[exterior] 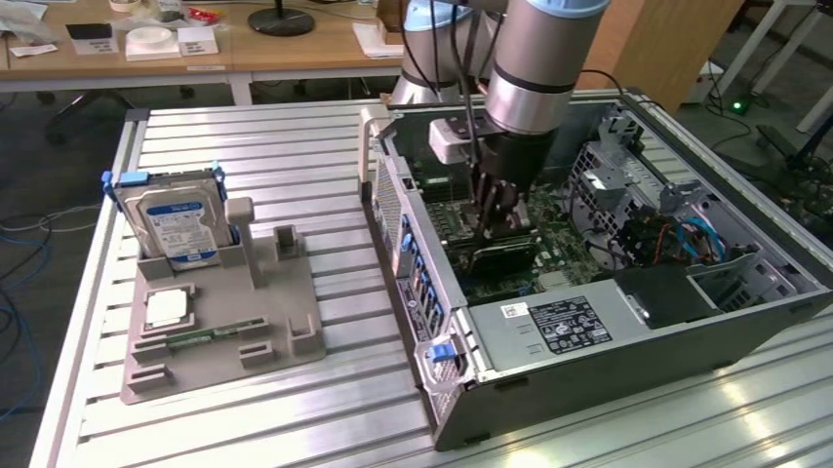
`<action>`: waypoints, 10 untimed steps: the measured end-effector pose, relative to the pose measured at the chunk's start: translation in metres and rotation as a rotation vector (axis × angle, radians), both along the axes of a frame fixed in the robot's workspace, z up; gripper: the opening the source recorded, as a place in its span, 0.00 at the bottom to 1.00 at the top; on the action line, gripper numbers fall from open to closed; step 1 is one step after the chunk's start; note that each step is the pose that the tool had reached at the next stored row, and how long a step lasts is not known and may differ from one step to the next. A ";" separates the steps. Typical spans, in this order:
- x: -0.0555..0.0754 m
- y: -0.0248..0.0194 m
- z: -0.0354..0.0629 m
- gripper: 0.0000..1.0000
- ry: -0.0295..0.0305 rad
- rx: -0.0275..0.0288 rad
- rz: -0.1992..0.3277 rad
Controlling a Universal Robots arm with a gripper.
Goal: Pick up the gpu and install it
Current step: 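Press down on the gpu until it lock into place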
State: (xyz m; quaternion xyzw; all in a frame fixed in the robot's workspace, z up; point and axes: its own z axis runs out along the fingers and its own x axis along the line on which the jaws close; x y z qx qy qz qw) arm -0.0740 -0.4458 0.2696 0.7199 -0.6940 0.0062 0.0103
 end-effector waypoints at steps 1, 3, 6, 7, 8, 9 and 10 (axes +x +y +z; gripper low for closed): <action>0.002 0.0000 -0.0001 0.11 -0.0001 0.0000 0.000; 0.003 -0.0001 -0.0001 0.11 0.0000 0.0001 0.000; 0.004 0.0000 -0.0001 0.11 0.0000 0.0001 0.000; 0.004 0.0000 -0.0002 0.11 0.0000 0.0002 0.000; 0.005 0.0000 -0.0002 0.11 0.0000 0.0002 0.000; 0.005 0.0000 -0.0001 0.11 0.0000 0.0001 0.000; 0.005 0.0000 -0.0002 0.11 0.0000 0.0002 0.000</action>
